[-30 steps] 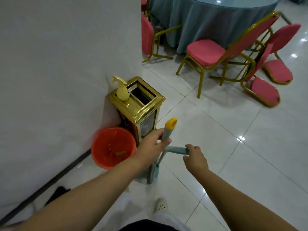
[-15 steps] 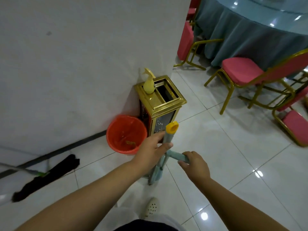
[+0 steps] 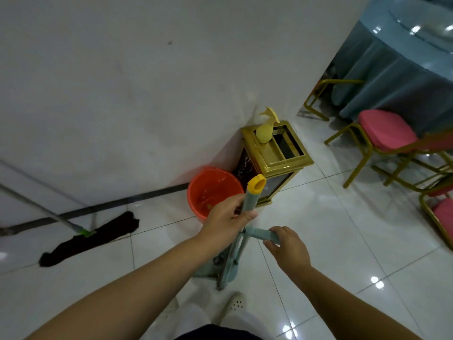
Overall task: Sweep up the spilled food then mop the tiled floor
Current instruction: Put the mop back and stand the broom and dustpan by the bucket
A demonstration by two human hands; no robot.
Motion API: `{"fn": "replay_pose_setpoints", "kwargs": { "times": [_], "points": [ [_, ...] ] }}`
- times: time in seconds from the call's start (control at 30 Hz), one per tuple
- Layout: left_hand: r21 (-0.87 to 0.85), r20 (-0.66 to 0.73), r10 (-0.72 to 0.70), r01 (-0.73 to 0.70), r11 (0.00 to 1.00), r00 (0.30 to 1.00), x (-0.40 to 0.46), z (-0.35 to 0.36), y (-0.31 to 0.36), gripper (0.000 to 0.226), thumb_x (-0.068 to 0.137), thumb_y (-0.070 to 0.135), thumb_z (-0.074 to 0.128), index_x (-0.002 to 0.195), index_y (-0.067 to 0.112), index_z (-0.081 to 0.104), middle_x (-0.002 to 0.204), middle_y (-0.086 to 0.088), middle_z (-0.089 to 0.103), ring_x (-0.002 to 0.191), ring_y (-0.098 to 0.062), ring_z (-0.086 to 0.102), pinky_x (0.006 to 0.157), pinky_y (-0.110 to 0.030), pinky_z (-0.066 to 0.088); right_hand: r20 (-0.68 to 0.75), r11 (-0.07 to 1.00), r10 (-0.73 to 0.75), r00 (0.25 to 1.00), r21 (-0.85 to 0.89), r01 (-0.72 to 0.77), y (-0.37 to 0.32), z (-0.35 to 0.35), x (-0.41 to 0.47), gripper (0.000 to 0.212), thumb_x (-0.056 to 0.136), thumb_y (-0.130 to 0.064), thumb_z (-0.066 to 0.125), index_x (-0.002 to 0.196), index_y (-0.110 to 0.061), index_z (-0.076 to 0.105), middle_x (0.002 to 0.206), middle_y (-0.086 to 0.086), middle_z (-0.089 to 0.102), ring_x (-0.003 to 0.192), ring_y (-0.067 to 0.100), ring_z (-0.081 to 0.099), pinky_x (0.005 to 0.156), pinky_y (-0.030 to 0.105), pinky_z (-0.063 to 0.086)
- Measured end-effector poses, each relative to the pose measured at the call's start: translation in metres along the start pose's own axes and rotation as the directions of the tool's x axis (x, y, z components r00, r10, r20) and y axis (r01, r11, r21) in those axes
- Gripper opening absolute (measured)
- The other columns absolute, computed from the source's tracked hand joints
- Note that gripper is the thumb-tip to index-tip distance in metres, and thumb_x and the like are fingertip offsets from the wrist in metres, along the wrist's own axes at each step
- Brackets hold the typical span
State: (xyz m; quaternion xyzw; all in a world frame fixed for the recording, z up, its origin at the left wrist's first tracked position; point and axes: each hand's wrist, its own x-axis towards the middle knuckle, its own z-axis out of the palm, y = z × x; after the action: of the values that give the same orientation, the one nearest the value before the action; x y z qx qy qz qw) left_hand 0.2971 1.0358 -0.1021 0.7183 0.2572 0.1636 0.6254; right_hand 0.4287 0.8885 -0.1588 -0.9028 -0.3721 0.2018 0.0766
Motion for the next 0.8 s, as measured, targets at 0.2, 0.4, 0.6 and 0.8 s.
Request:
{"fn": "replay_pose_setpoints", "kwargs": {
  "times": [0.2, 0.4, 0.6, 0.8],
  "points": [
    [0.027, -0.028, -0.013, 0.014, 1.0, 1.0, -0.024, -0.084, -0.018, 0.015, 0.09, 0.027, 0.06, 0.097, 0.04, 0.058, 0.098, 0.008, 0.065, 0.095, -0.009, 0.061, 0.087, -0.039, 0.054, 0.042, 1.0, -0.008, 0.999, -0.012, 0.009, -0.087, 0.033, 0.005, 0.031, 0.091, -0.037, 0.059, 0.12, -0.023, 0.06, 0.094, -0.012, 0.048, 0.086, 0.006, 0.046, 0.073, 0.015, 0.036],
    [0.057, -0.092, -0.044, 0.049, 0.997, 0.995, -0.034, -0.158, -0.034, 0.018, 0.09, 0.025, 0.062, 0.1, 0.039, 0.058, 0.102, 0.005, 0.067, 0.096, -0.009, 0.062, 0.085, -0.032, 0.052, 0.035, 0.995, -0.08, 0.996, 0.057, 0.078, -0.158, 0.064, 0.026, 0.031, 0.09, -0.035, 0.061, 0.119, -0.025, 0.058, 0.109, -0.008, 0.059, 0.087, 0.004, 0.047, 0.076, 0.016, 0.039],
    [0.011, -0.174, -0.105, 0.109, 0.994, 0.979, -0.019, -0.213, -0.041, 0.022, 0.087, 0.022, 0.065, 0.094, 0.041, 0.059, 0.102, -0.003, 0.068, 0.098, -0.016, 0.063, 0.089, -0.034, 0.051, 0.062, 0.984, -0.17, 0.984, 0.061, 0.166, -0.205, 0.076, 0.071, 0.025, 0.089, -0.031, 0.062, 0.112, -0.022, 0.061, 0.096, -0.009, 0.052, 0.084, 0.008, 0.049, 0.072, 0.019, 0.043],
    [-0.059, -0.274, -0.167, 0.157, 0.986, 0.947, 0.01, -0.242, -0.048, 0.03, 0.088, 0.008, 0.063, 0.093, 0.037, 0.061, 0.094, 0.009, 0.066, 0.094, -0.006, 0.06, 0.09, -0.027, 0.049, 0.116, 0.962, -0.272, 0.955, 0.056, 0.267, -0.232, 0.077, 0.132, 0.021, 0.089, -0.032, 0.06, 0.107, -0.021, 0.063, 0.095, -0.004, 0.058, 0.089, 0.016, 0.057, 0.069, 0.023, 0.039]
  ]
}}
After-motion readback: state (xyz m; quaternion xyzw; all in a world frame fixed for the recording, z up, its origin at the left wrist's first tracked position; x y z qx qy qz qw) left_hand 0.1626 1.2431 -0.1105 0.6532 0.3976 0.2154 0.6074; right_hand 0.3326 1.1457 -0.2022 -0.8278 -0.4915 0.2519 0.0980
